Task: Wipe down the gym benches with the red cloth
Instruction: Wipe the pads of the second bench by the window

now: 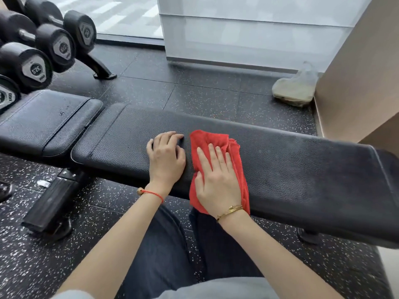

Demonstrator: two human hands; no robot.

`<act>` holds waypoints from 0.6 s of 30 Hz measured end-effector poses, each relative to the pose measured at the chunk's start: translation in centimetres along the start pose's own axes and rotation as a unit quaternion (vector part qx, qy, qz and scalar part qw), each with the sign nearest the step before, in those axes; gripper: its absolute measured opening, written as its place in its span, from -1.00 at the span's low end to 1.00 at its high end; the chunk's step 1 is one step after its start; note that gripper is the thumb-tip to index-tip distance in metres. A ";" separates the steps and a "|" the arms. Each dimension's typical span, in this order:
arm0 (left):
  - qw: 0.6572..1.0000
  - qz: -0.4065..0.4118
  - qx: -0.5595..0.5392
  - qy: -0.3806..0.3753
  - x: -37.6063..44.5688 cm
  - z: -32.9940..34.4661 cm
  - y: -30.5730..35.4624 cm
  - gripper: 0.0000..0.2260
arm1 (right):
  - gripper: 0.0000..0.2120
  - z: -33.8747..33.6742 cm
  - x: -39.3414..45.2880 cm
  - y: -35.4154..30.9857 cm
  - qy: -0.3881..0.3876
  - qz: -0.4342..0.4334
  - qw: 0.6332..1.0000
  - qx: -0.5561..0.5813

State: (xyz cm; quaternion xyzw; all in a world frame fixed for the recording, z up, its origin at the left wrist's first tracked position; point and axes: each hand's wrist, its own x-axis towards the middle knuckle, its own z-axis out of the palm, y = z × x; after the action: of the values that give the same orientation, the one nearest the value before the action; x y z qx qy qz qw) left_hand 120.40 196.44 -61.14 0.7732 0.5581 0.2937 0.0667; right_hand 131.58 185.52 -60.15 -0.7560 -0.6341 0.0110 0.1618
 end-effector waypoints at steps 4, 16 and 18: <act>1.000 0.005 -0.001 0.001 -0.1 0.0 -0.2 -0.70 | -0.41 -1.2 1.1 4.5 0.002 0.052 0.999 -0.011; 1.000 0.010 0.006 -0.006 -0.1 -0.1 0.0 -0.70 | -0.42 -1.6 1.6 4.4 -0.037 -0.036 0.999 0.014; 1.000 0.012 0.006 -0.008 -0.2 0.0 -0.2 -0.70 | -0.43 -2.4 0.7 7.4 -0.030 -0.011 0.999 0.010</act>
State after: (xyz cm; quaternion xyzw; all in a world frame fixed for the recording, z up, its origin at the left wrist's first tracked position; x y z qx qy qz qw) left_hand 120.18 196.31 -61.25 0.7823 0.5503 0.2851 0.0627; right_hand 139.35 184.56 -59.68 -0.7464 -0.6471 0.0378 0.1504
